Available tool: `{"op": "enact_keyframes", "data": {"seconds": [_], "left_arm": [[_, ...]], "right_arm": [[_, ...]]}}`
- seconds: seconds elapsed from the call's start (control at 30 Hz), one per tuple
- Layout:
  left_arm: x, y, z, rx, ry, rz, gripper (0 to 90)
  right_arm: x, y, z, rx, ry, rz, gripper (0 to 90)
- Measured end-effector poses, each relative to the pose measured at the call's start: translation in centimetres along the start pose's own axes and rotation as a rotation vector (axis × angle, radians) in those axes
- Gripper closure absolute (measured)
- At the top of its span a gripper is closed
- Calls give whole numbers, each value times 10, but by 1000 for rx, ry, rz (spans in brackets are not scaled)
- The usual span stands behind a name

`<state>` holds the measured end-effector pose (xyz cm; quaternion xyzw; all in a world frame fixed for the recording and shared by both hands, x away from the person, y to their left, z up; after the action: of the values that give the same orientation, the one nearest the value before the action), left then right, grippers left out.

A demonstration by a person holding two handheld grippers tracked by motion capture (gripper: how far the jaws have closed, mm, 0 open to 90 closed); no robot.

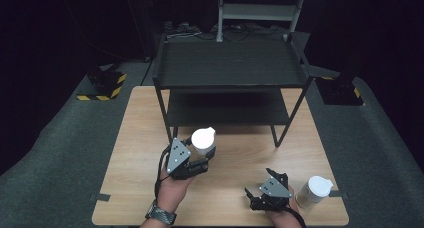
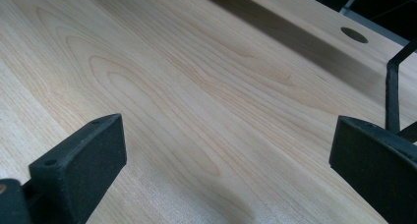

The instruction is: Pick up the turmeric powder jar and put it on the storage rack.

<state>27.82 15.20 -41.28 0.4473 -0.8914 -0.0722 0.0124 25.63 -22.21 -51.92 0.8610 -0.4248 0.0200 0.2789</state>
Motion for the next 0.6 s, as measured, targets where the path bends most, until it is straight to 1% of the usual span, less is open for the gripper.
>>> {"op": "enact_keyframes", "data": {"seconds": [0.13, 0.3, 0.33, 0.6], "left_arm": [[-2, 4, -6, 6, -2, -6, 306], [-6, 12, -16, 29, -3, -11, 306], [-6, 12, -16, 29, -3, -11, 306], [-10, 19, -35, 56, -12, -18, 306]], "right_arm": [[0, 0, 0, 1, 0, 0, 0], [1, 0, 0, -1, -3, -2, 0], [1, 0, 0, -1, -3, -2, 0], [0, 0, 0, 0, 1, -1, 0]]}}
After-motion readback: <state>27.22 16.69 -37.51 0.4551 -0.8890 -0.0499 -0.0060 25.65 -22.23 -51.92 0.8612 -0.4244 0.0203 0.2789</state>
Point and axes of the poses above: each handheld gripper's, and its own axes: y roughly backward along the jaws, z roughly out of its underside, x roughly to its right, the point moved 8 cm from there along -y, roughly forward along the jaws, and after that the axes turned 1 degree about -z, right-handed, at the moved point
